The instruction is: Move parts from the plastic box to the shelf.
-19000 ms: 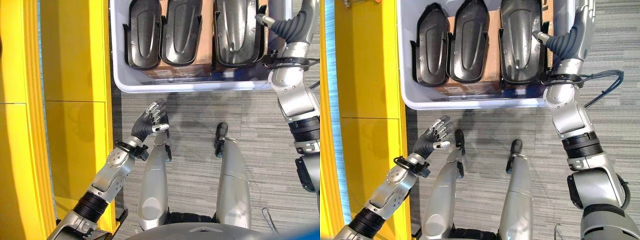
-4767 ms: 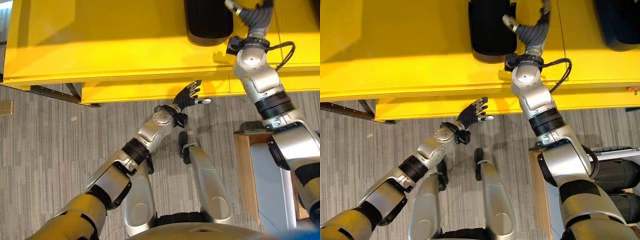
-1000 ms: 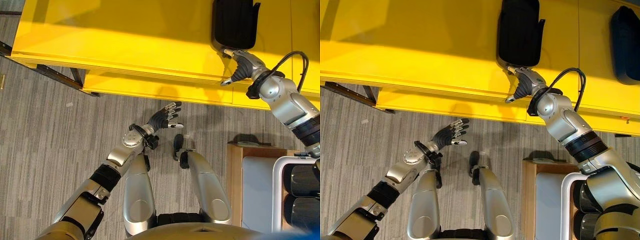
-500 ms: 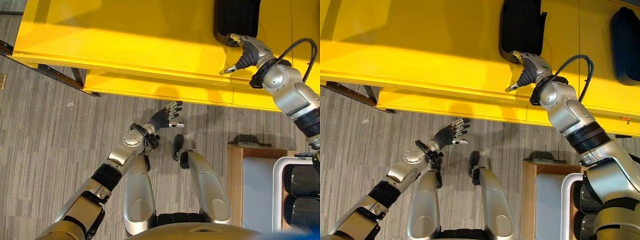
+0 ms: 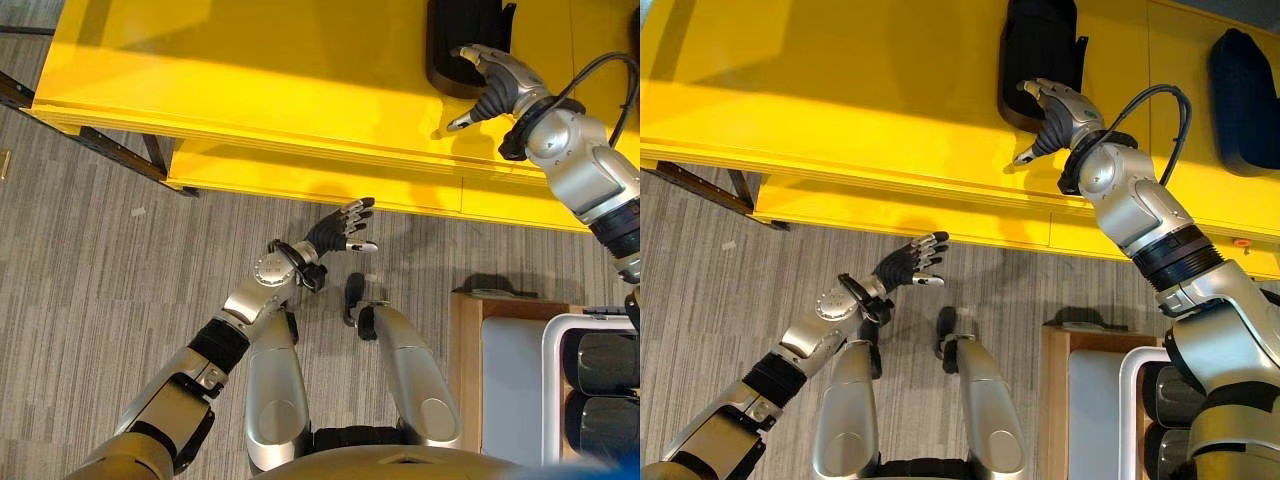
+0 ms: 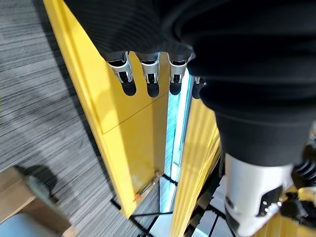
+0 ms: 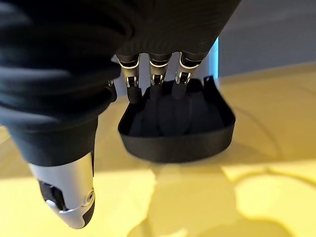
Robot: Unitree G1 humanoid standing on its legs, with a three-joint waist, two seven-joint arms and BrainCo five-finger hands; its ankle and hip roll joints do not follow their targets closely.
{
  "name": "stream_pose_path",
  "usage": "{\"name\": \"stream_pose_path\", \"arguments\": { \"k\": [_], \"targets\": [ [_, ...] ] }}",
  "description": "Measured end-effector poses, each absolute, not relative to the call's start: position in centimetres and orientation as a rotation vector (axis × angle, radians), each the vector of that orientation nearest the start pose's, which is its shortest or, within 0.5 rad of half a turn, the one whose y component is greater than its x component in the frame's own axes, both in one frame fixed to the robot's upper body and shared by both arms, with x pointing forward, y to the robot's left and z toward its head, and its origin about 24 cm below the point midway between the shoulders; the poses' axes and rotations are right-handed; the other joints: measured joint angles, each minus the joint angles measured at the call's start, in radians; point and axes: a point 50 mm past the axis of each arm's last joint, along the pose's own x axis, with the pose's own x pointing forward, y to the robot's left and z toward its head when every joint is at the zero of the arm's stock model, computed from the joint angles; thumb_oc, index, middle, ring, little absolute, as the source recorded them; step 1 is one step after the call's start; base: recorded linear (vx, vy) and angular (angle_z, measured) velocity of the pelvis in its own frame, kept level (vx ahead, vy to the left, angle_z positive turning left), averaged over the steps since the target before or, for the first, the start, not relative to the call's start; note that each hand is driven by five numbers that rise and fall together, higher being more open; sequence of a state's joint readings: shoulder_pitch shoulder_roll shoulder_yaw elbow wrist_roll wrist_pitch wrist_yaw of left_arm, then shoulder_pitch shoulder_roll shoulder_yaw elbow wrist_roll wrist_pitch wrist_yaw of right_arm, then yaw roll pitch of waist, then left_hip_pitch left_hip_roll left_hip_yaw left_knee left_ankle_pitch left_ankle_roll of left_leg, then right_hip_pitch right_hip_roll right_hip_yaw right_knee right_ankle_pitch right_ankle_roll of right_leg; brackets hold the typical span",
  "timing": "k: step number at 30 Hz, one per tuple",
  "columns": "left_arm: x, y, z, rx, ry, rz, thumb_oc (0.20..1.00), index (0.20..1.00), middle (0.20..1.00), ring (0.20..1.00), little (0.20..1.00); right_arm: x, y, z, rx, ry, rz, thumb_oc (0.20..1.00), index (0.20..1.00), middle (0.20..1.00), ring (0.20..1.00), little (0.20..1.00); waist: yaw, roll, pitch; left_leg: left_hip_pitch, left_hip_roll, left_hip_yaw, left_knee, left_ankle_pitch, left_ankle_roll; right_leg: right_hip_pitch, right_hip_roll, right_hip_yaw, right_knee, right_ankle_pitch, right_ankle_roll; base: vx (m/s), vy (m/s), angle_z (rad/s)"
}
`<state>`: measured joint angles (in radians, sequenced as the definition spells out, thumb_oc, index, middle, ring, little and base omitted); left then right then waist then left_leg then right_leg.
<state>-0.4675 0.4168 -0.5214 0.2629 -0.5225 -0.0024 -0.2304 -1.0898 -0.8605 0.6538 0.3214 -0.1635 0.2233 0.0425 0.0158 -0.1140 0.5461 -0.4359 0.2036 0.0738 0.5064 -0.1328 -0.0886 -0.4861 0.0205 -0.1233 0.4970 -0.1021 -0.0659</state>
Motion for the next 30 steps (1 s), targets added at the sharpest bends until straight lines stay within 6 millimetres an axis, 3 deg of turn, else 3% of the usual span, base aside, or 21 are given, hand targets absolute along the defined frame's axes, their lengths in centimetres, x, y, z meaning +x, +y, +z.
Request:
{"name": "stream_pose_path", "arguments": {
  "k": [4,5,6,7,10,15,18,20,23,26,30],
  "targets": [
    [31.0,10.2,7.4,0.065,0.028,-0.666,1.000,1.000,1.000,1.000,1.000,35.8,-16.7,24.5,-1.204,-0.356,0.172,1.000,1.000,1.000,1.000,1.000,-0.015,0.000,0.000,0.001,-0.015,0.025,-0.007,-0.005,0.015,-0.008,-0.015,0.018,-0.004,0.004,0.006,-0.03,0.209,-0.05],
    [30.9,10.3,7.3,0.057,0.030,-0.650,1.000,1.000,1.000,1.000,1.000,34.2,-16.7,23.8,-1.128,-0.393,0.182,1.000,1.000,1.000,1.000,1.000,-0.026,0.001,0.001,0.003,-0.024,0.034,-0.007,-0.006,0.018,-0.013,-0.024,0.028,-0.001,0.008,0.007,-0.05,0.312,-0.12],
    [30.6,11.0,6.9,0.034,0.038,-0.613,1.000,1.000,1.000,1.000,1.000,31.0,-16.2,23.7,-1.033,-0.510,0.179,1.000,1.000,1.000,1.000,1.000,-0.060,0.001,0.001,0.010,-0.034,0.050,-0.011,-0.011,0.027,-0.012,-0.036,0.036,0.005,0.009,0.009,-0.05,0.254,-0.15],
    [30.6,11.3,6.8,0.026,0.040,-0.593,1.000,1.000,1.000,1.000,1.000,30.2,-16.3,24.1,-1.010,-0.549,0.166,1.000,1.000,1.000,1.000,1.000,-0.079,0.001,0.001,0.015,-0.039,0.061,-0.011,-0.015,0.032,-0.011,-0.038,0.049,0.005,0.010,0.011,-0.06,0.250,-0.23],
    [30.4,12.2,7.2,-0.008,0.007,-0.541,1.000,1.000,1.000,1.000,1.000,28.7,-18.1,24.4,-0.961,-0.581,0.068,1.000,1.000,1.000,1.000,1.000,-0.112,0.002,0.001,0.042,-0.049,0.089,-0.015,-0.025,0.045,0.001,-0.046,0.077,0.000,0.015,0.020,-0.04,0.216,-0.23],
    [28.9,12.9,7.1,-0.086,-0.026,-0.516,1.000,1.000,1.000,1.000,1.000,26.6,-21.2,21.0,-0.831,-0.489,-0.018,1.000,1.000,1.000,1.000,1.000,-0.146,0.019,-0.001,0.140,-0.068,0.136,-0.094,-0.015,0.065,0.075,-0.057,0.111,-0.063,0.029,0.043,-0.03,0.261,-0.14],
    [28.5,12.6,6.9,-0.132,-0.029,-0.534,1.000,1.000,1.000,1.000,1.000,25.4,-23.0,20.8,-0.728,-0.533,-0.120,1.000,1.000,1.000,1.000,1.000,-0.172,0.069,-0.025,0.155,-0.078,0.151,-0.130,-0.003,0.073,0.097,-0.058,0.133,-0.131,0.054,0.057,-0.04,0.298,-0.16],
    [26.3,13.3,6.7,-0.149,-0.046,-0.566,1.000,1.000,1.000,1.000,1.000,23.9,-25.1,20.0,-0.604,-0.551,-0.264,1.000,1.000,1.000,1.000,1.000,-0.173,0.092,-0.038,0.205,-0.085,0.176,-0.193,0.014,0.076,0.143,-0.060,0.143,-0.204,0.092,0.053,-0.03,0.323,-0.26],
    [23.0,14.2,6.7,-0.181,-0.060,-0.625,1.000,1.000,1.000,1.000,1.000,21.9,-27.3,19.0,-0.565,-0.536,-0.387,1.000,1.000,1.000,1.000,1.000,-0.176,0.127,-0.071,0.256,-0.109,0.194,-0.265,0.031,0.088,0.183,-0.070,0.159,-0.261,0.114,0.075,0.01,0.317,-0.10],
    [21.4,14.7,6.0,-0.232,-0.033,-0.640,1.000,1.000,1.000,1.000,1.000,20.9,-27.7,17.8,-0.562,-0.510,-0.400,1.000,1.000,1.000,1.000,1.000,-0.181,0.165,-0.134,0.300,-0.143,0.209,-0.328,0.048,0.099,0.206,-0.092,0.168,-0.284,0.120,0.096,0.01,0.335,-0.04],
    [21.3,14.5,5.9,-0.241,-0.026,-0.694,1.000,1.000,1.000,1.000,1.000,20.8,-27.5,16.9,-0.547,-0.463,-0.376,1.000,1.000,1.000,1.000,1.000,-0.192,0.147,-0.166,0.351,-0.186,0.248,-0.405,0.073,0.126,0.230,-0.114,0.201,-0.339,0.151,0.134,-0.03,0.341,-0.21]
  ]
}}
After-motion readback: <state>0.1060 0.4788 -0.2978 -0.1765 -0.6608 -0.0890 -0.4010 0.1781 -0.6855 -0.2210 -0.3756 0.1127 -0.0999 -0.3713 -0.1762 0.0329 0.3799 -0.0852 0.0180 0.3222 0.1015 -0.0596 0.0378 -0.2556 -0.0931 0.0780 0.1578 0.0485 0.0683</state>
